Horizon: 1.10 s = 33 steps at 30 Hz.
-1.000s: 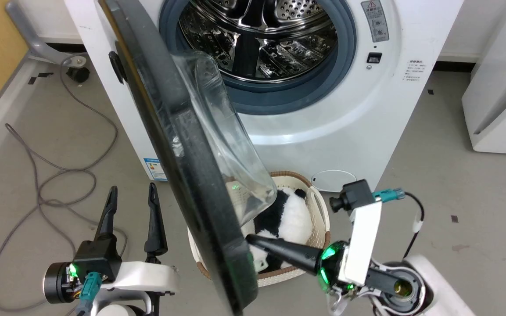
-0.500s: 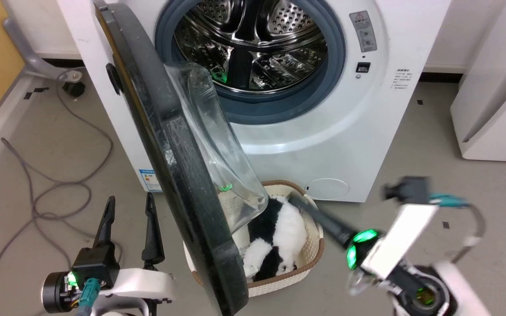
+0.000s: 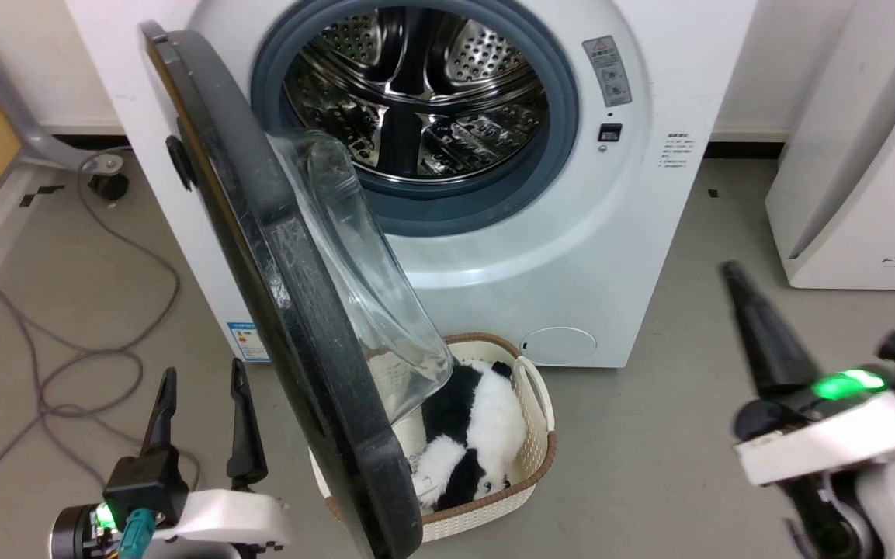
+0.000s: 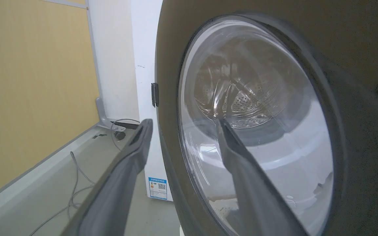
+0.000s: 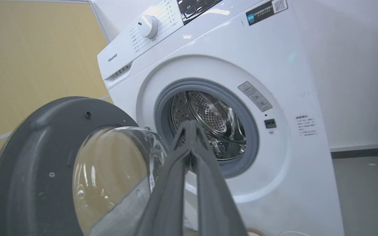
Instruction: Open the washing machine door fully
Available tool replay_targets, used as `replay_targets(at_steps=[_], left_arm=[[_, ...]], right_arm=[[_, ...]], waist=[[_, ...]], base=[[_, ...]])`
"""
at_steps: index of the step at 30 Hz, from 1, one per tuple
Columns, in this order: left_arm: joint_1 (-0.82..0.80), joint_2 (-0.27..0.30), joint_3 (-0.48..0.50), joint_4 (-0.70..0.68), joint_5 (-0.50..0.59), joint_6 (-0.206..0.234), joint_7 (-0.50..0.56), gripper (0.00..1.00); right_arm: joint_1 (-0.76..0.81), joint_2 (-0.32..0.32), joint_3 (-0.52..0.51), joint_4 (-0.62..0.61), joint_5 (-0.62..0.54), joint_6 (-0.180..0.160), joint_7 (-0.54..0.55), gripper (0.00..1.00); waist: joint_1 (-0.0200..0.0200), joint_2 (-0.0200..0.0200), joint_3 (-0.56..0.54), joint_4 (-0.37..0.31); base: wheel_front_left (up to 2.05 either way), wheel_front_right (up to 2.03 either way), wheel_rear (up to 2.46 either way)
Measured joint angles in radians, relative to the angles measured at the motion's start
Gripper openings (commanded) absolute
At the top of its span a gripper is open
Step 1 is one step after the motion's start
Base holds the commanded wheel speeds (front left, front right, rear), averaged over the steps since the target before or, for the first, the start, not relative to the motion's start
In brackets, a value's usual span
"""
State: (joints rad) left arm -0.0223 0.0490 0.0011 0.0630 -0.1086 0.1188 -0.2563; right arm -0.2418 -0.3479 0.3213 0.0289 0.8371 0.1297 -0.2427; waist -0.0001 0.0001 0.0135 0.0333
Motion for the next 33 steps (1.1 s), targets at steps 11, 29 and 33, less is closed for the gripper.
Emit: replay_targets(at_steps=[11, 29, 33], left_arm=[[0.02, 0.0, 0.018, -0.007, 0.0, 0.001, 0.0, 1.0], [0.02, 0.0, 0.012, 0.005, 0.008, 0.001, 0.0, 1.0], [0.02, 0.0, 0.013, 0.009, 0.007, -0.003, 0.0, 0.15]], right_arm=[[0.152, 0.156, -0.297, -0.083, -0.636, 0.0, -0.015, 0.0], [0.337, 0.292, -0.394, -0.059, -0.771, 0.0, -0.015, 1.0], [0.337, 0.292, -0.396, -0.054, -0.765, 0.0, -0.015, 1.0]], waist=[[0.0, 0.0, -0.006, -0.026], [0.0001, 0.0, -0.016, -0.018], [0.0001, 0.0, -0.017, -0.016]], base=[[0.0, 0.0, 0.0], [0.0, 0.0, 0.0], [0.0, 0.0, 0.0]])
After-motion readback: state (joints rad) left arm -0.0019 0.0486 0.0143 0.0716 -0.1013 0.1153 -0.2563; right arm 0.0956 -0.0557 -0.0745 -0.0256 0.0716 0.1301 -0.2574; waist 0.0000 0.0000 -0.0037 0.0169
